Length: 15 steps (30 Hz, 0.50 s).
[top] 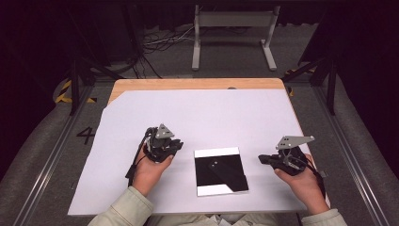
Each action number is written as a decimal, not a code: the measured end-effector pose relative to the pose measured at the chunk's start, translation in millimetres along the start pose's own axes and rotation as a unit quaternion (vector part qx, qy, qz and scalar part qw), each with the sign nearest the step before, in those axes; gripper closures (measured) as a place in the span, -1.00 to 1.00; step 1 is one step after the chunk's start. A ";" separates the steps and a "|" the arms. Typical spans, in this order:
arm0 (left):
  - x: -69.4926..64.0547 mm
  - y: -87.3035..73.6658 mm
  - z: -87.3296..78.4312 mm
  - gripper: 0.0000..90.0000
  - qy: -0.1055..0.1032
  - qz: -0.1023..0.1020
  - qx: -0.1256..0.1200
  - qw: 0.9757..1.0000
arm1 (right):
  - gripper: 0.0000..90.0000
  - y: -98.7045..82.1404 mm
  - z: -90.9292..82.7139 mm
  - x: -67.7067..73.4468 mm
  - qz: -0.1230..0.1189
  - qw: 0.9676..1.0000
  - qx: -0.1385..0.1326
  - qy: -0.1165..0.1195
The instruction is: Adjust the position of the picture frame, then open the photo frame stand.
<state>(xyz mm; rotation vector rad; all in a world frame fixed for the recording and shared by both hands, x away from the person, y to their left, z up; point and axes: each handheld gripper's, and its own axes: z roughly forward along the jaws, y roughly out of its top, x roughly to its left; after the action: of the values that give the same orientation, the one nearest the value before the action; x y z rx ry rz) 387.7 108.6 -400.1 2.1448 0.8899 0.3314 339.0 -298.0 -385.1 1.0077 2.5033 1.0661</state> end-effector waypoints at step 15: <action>4.8 -0.2 -1.6 0.58 -0.019 0.015 0.007 1.000 | 0.85 7.7 -5.0 21.2 -0.034 0.998 0.047 0.019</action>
<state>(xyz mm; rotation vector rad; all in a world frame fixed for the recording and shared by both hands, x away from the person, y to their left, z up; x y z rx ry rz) 390.2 112.9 -399.4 2.1722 0.8406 0.3000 325.1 -282.5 -375.2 0.9272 2.6201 0.9647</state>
